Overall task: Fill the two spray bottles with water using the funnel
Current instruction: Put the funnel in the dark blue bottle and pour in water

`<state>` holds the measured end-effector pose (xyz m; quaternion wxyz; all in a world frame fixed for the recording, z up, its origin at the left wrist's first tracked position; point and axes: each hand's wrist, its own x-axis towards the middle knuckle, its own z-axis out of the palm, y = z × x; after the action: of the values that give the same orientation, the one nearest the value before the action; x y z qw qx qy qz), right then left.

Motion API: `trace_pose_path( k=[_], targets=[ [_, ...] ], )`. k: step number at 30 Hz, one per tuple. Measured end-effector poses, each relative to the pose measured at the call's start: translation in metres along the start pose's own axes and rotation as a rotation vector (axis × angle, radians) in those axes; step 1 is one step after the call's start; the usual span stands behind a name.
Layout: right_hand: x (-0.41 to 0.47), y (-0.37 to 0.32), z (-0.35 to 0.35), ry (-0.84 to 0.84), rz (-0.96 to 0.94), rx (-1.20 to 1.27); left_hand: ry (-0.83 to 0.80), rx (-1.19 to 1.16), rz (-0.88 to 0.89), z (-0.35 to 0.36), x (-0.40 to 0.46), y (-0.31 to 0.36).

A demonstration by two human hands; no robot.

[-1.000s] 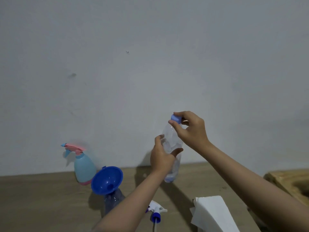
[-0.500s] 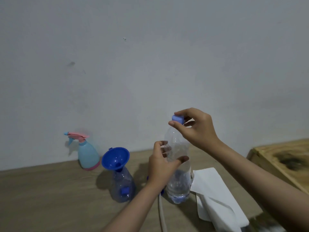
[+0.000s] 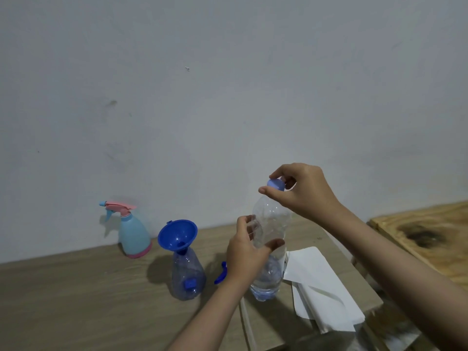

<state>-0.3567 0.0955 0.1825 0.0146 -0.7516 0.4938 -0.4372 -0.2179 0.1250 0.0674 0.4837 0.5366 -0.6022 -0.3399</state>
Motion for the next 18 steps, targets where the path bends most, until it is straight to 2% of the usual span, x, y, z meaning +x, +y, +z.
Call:
trace_pose_path(
  k=[4,12,18],
  targets=[
    [0.003,-0.004,-0.004,-0.077,-0.048,-0.097,0.007,-0.017,-0.005,0.0,-0.001,-0.001],
    [0.009,-0.002,-0.008,-0.175,-0.111,-0.024,0.014,-0.011,0.003,-0.001,-0.003,-0.003],
    [0.015,0.003,-0.018,-0.311,-0.108,0.047,0.029,0.002,-0.002,0.001,-0.001,-0.007]
  ],
)
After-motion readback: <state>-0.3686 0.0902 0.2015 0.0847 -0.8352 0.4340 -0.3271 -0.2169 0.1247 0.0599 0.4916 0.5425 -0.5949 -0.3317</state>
